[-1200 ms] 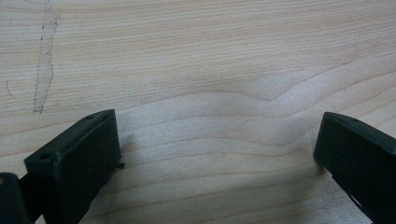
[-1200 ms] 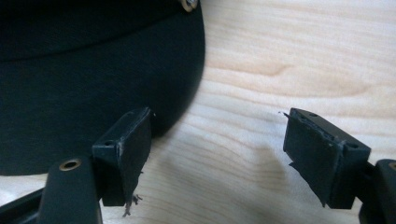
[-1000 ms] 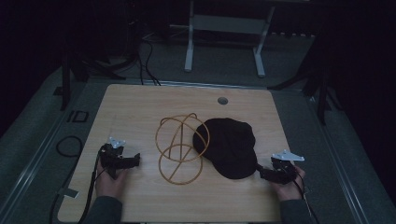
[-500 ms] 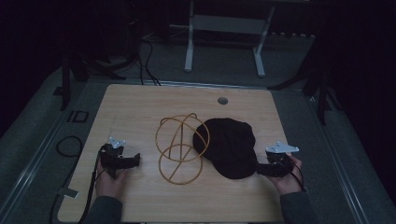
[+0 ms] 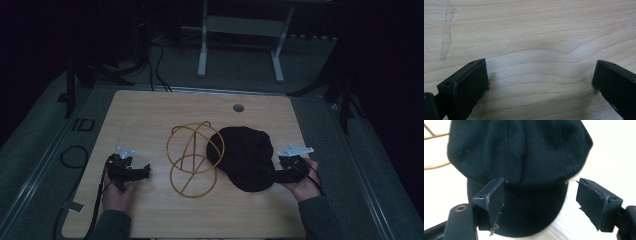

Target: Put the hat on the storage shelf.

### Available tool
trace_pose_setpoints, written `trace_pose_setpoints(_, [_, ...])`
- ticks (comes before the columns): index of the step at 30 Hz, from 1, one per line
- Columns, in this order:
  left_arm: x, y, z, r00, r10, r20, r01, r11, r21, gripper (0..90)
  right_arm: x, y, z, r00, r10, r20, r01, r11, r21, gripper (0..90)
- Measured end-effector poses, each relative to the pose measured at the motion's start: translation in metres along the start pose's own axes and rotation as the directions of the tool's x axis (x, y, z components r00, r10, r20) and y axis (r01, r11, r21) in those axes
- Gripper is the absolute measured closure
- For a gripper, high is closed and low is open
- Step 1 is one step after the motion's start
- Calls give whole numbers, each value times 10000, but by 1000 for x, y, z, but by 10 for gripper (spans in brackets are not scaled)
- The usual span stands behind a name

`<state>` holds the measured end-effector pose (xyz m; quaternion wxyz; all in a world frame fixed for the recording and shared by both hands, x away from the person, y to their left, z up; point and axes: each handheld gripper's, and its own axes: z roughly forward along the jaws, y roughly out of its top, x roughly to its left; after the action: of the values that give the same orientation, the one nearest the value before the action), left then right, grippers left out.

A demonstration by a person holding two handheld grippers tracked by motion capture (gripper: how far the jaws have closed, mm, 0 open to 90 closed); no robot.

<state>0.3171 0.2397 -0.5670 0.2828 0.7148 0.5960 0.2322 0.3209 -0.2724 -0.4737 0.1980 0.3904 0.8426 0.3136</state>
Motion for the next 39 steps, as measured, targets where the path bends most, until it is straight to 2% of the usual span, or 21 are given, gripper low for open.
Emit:
trace_pose_setpoints(1, [0, 0, 0, 10000, 3, -1, -3, 10000, 1, 1, 2, 11, 1, 9996, -279, -108, 280, 9996, 41, 215])
trace_pose_setpoints(4, [0, 0, 0, 10000, -1, 2, 1, 10000, 9, 1, 4, 21, 3, 9986, -495, -190, 497, 9987, 73, 205])
trace_pose_setpoints(6, [0, 0, 0, 10000, 2, 5, -2, 10000, 12, 1, 4, 24, 3, 9983, -528, -240, 530, 9986, 79, 202])
trace_pose_setpoints(10, [0, 0, 0, 10000, 2, 7, -2, 10000, 10, 1, 5, 37, 5, 9962, -470, -737, 469, 9989, -20, 178])
trace_pose_setpoints(19, [0, 0, 0, 10000, 2, 7, -2, 10000, 11, 1, 10, 52, 13, 9949, -651, -765, 670, 9975, 218, 142])
trace_pose_setpoints(24, [0, 0, 0, 10000, -2, 5, 2, 10000, 11, 1, 11, 58, 18, 9962, -539, -691, 563, 9979, 321, 139])
trace_pose_setpoints(30, [0, 0, 0, 10000, -21, 1, 21, 10000, -6, 1, 19, 71, 30, 9932, -853, -797, 900, 9943, 570, 125])
trace_pose_setpoints(39, [0, 0, 0, 10000, -9, 0, 9, 10000, -8, 1, 27, 82, 41, 9918, -886, -925, 961, 9921, 801, 111])
